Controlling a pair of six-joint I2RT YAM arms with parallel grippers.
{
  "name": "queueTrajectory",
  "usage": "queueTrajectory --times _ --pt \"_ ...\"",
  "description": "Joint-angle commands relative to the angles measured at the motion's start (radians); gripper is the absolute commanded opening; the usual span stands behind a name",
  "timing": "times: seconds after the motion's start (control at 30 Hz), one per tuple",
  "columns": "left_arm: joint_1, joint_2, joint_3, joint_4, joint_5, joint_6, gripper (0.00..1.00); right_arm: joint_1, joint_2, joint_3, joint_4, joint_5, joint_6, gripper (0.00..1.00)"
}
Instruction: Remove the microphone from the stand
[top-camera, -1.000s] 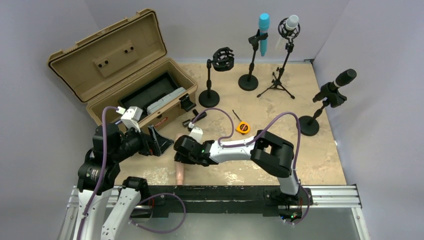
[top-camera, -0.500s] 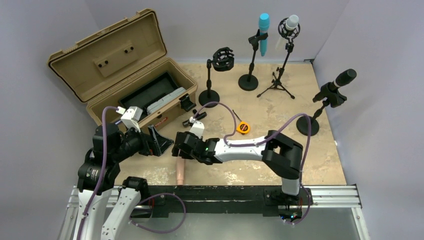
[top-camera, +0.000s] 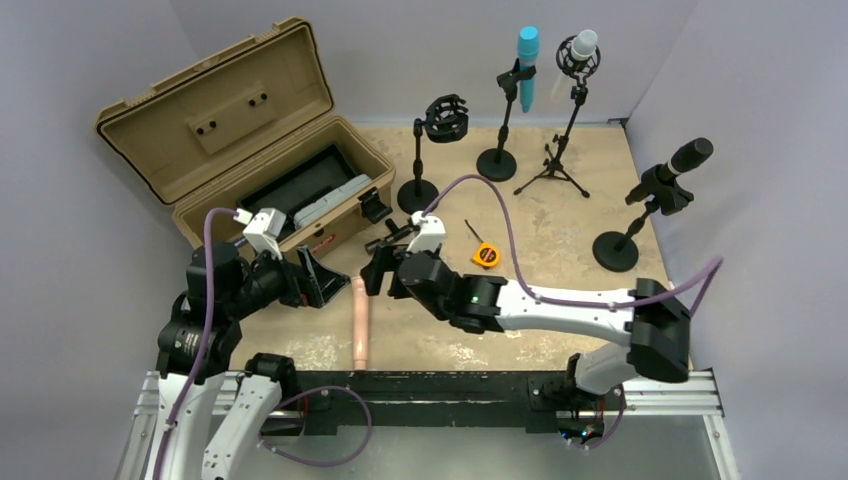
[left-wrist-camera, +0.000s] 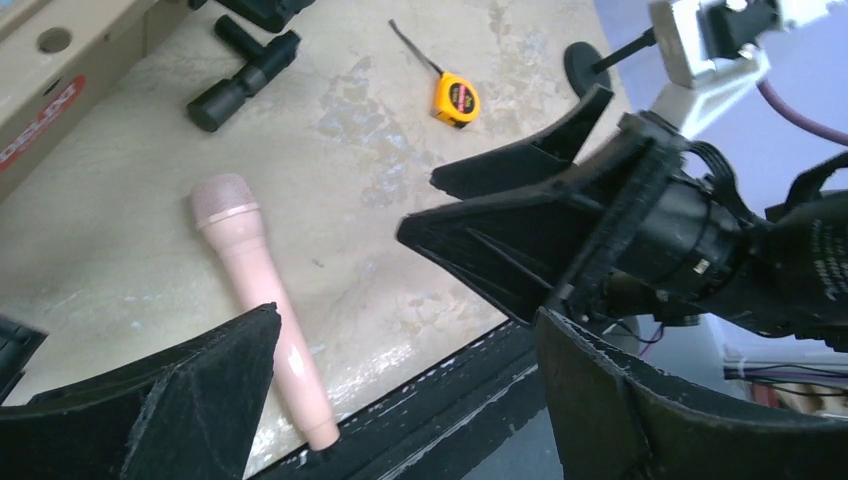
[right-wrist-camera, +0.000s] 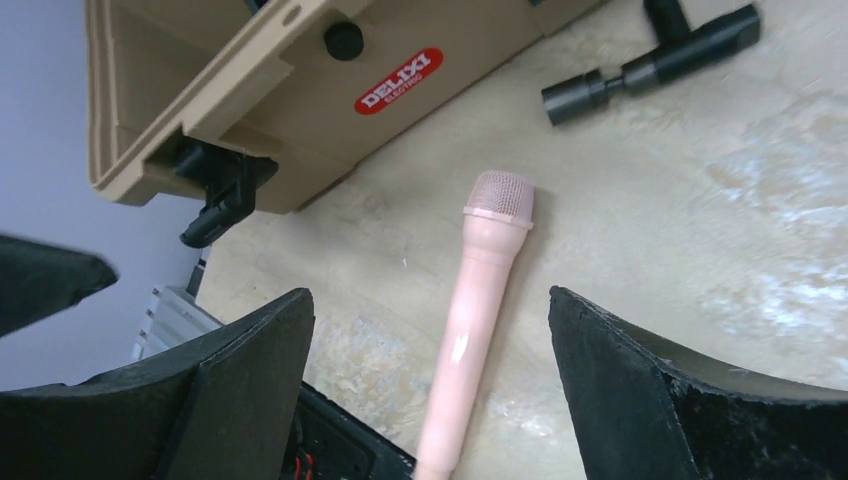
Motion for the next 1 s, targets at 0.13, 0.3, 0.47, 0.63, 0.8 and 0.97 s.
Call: queueTrajectory --times 0.13,0.3,0.47,0.63,0.8,0.97 --pt "0.004 0.265 0.025 0.477 0.174 -0.289 0.95 -0.017 -0.356 -0.135 0.007 0.135 -0.112 0.87" --pt "0.001 0.558 0.154 0.749 0.16 -0.452 0.95 -0.018 -0.488 -0.16 -0.095 0.173 -0.048 0.87" --pt "-0.022 0.915 0.426 0.84 0.138 -0.483 0.87 -0.018 -0.628 -0.203 -0.123 0.177 -0.012 0.86" --pt "-0.05 1.202 0.637 1.016 0.228 -0.622 0.74 -0.018 -0.706 -0.222 -0.167 0.178 0.033 0.84" --pt "-0.091 1.284 0.691 1.022 0.211 -0.641 0.72 -0.016 -0.739 -0.227 -0.202 0.183 0.054 0.85" --pt "-0.103 1.3 0.675 1.038 0.187 -0.641 0.68 -0.018 -0.753 -0.218 -0.204 0.195 0.044 0.85"
